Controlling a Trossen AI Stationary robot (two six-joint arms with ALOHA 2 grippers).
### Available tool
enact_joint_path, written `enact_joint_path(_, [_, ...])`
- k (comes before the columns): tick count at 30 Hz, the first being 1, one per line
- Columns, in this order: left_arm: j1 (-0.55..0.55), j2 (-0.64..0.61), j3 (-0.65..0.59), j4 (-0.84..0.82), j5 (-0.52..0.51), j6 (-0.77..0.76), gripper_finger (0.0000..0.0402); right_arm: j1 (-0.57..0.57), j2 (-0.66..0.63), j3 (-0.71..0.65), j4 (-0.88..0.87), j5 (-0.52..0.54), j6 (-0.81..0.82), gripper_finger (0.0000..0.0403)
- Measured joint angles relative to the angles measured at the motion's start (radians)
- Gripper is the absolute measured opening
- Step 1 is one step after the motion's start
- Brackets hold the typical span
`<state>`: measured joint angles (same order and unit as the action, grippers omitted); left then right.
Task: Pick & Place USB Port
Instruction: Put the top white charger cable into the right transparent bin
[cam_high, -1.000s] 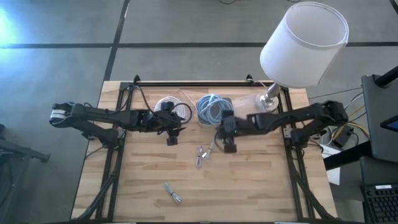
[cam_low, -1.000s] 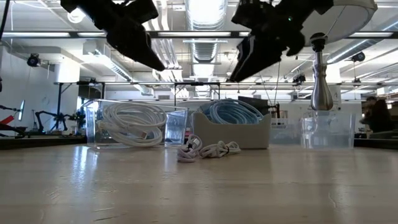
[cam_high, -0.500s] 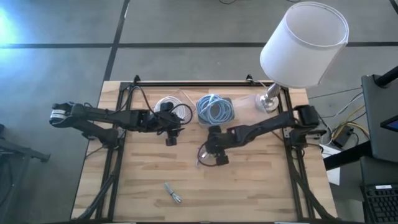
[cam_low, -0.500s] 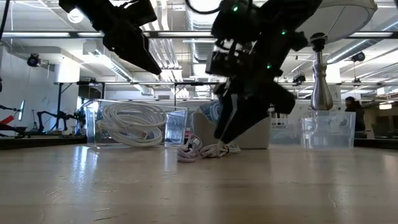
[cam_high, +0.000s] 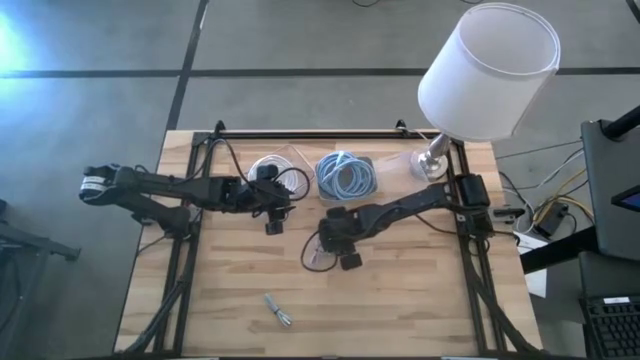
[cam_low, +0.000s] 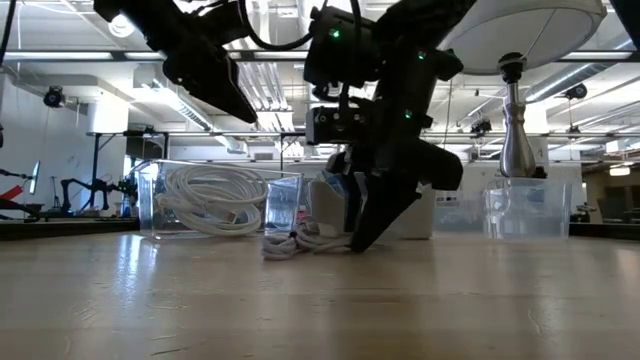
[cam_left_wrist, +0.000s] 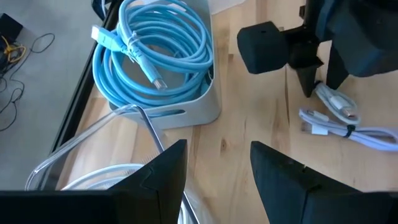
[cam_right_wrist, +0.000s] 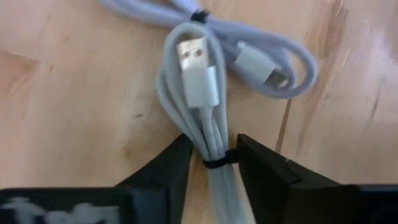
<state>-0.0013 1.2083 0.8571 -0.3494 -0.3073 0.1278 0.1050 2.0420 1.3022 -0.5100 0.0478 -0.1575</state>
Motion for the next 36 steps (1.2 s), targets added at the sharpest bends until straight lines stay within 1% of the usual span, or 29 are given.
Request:
enact_joint_path(4, [0.000, 0.000, -0.015, -0.001, 0.000, -0.001, 0.0181, 0.000, -0.010, 0.025, -0.062, -0.004, 0.031, 0.0076])
enact_joint_path(7, [0.000, 0.000, -0.032, -0.001, 0.000, -0.001, 0.0181, 0.001, -0.026, 0.045, -0.129, -0.004, 0.032, 0.0045])
enact_joint_path(12, [0.000, 0.000, -0.061, 0.006, 0.000, -0.009, 0.0181, 0.002, -0.108, 0.061, -0.236, 0.005, 0.080, 0.0043])
enact_joint_path(15, [0.000, 0.000, -0.074, 0.007, 0.000, -0.014, 0.0181, 0.002, -0.170, 0.047, -0.299, 0.012, 0.137, 0.0053])
enact_joint_path(19, [0.000, 0.000, -0.078, 0.010, 0.000, -0.037, 0.0181, 0.002, -0.285, 0.013, -0.352, 0.110, 0.182, 0.0056])
enact_joint_path(23, [0.000, 0.000, -0.078, 0.045, 0.012, -0.087, 0.0181, -0.004, -0.412, -0.041, -0.404, 0.251, 0.230, 0.0053])
enact_joint_path(25, [0.000, 0.000, -0.078, 0.064, 0.046, -0.099, 0.0181, -0.014, -0.485, -0.079, -0.410, 0.320, 0.270, 0.0053])
enact_joint_path(27, [-0.002, 0.000, -0.079, 0.083, 0.093, -0.103, 0.0181, -0.036, -0.559, -0.128, -0.407, 0.361, 0.314, 0.0053])
enact_joint_path(30, [-0.004, 0.000, -0.084, 0.132, 0.138, -0.104, 0.0181, -0.086, -0.654, -0.225, -0.408, 0.375, 0.373, 0.0053])
enact_joint_path(33, [-0.005, 0.000, -0.105, 0.183, 0.140, -0.103, 0.0181, -0.148, -0.739, -0.333, -0.399, 0.378, 0.408, 0.0054])
enact_joint_path(36, [-0.005, 0.000, -0.126, 0.236, 0.141, -0.104, 0.0181, -0.210, -0.796, -0.432, -0.379, 0.389, 0.453, 0.0054])
